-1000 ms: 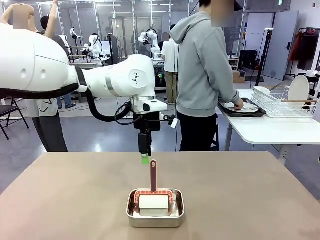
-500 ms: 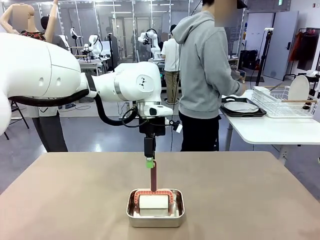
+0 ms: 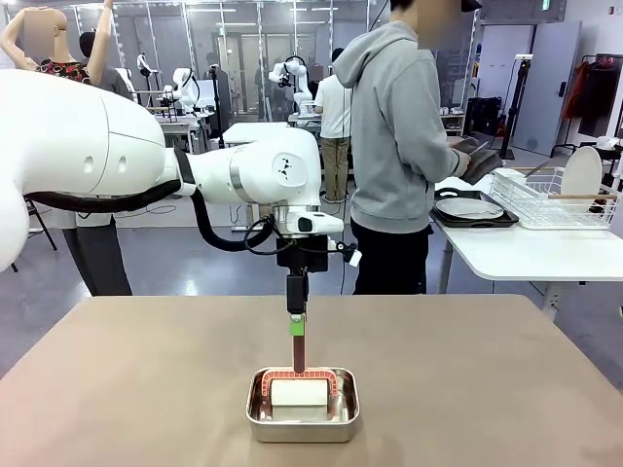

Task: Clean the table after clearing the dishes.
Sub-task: When the right (or left) Handle tray is removed, use the right hand (or left hand) to clean the right (or left) side of the table with the Lint Roller.

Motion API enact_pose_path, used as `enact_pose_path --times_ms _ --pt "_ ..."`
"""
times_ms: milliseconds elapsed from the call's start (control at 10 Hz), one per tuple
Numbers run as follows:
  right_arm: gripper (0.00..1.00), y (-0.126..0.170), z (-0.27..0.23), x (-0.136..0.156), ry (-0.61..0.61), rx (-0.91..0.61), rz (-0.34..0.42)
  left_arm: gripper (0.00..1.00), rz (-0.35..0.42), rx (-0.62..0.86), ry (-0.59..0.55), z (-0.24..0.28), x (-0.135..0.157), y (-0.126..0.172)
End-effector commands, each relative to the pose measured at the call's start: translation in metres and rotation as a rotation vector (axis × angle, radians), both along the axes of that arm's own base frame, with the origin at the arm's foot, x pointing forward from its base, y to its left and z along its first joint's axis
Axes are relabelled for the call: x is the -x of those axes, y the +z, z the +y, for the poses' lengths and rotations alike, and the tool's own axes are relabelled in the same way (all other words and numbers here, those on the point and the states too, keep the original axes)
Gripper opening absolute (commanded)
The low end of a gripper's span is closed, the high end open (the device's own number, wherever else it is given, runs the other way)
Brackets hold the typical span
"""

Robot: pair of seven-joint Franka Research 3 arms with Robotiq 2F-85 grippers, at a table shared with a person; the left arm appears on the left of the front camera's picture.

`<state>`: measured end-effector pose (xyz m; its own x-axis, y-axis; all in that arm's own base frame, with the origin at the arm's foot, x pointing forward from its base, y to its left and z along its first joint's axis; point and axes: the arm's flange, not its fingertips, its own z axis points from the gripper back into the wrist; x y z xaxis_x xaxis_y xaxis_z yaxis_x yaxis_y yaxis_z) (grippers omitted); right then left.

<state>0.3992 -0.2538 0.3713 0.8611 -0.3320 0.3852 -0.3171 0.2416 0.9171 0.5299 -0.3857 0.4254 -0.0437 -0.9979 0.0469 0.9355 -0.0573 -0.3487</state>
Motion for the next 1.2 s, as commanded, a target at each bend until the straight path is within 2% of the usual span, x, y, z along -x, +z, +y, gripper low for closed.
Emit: enact_pose_path --times_ms 0,300,700,800,1100 --pt "1.0 0.004 0.001 0.001 0.004 0.004 -0.002 1.0 0.011 -0.025 0.015 0.001 0.008 -0.01" --pt "1.0 0.004 0.001 0.001 0.004 0.004 -0.002 1.0 0.053 -0.034 -0.011 -0.005 0.01 -0.022" --pt "1.0 0.004 0.001 0.001 0.004 0.004 -0.002 1.0 0.063 -0.056 0.014 -0.006 0.008 -0.031" --pt "1.0 0.004 0.001 0.001 0.004 0.004 -0.002 0.95 0.062 -0.065 0.014 -0.006 0.008 -0.031" --pt "1.0 0.004 0.001 0.001 0.004 0.004 -0.002 0.67 0.066 -0.065 0.01 -0.006 0.008 -0.03"
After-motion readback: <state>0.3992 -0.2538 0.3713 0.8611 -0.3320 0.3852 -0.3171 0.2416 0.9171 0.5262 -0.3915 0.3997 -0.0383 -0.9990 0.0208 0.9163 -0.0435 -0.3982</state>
